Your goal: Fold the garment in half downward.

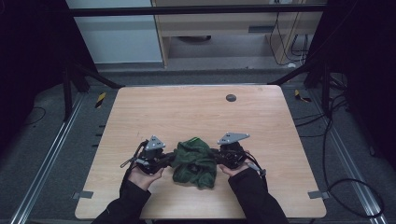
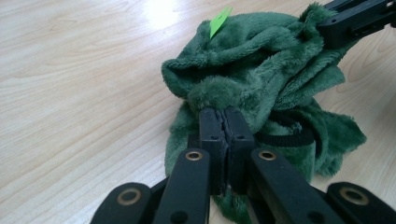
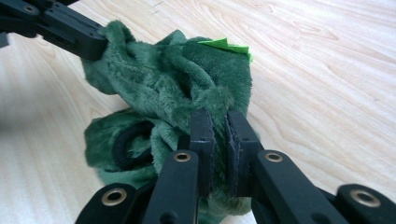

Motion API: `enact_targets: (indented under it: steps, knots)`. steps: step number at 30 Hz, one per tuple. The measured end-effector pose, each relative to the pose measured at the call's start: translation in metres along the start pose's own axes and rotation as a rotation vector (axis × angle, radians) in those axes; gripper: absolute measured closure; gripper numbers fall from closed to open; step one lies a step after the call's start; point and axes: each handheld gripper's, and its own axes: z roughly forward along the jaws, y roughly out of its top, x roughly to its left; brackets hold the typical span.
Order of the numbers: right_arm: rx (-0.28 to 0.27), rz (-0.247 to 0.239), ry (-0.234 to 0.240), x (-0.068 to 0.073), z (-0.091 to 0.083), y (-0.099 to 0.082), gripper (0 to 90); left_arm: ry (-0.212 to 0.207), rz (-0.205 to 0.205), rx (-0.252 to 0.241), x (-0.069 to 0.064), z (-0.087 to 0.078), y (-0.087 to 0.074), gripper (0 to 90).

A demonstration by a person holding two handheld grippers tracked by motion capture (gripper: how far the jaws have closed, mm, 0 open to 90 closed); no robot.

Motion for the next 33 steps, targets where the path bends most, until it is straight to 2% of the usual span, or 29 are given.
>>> enact_targets:
  steps: [14,33]
  knots:
    - [0.023,-0.001,0.02,0.009,-0.002,-0.015,80.4,-0.019,0.02,0.058,-0.009,0.004,-0.016,88.2]
    - [0.056,0.041,0.051,0.018,-0.005,-0.035,75.7,-0.039,0.019,0.105,-0.016,0.007,-0.031,88.1]
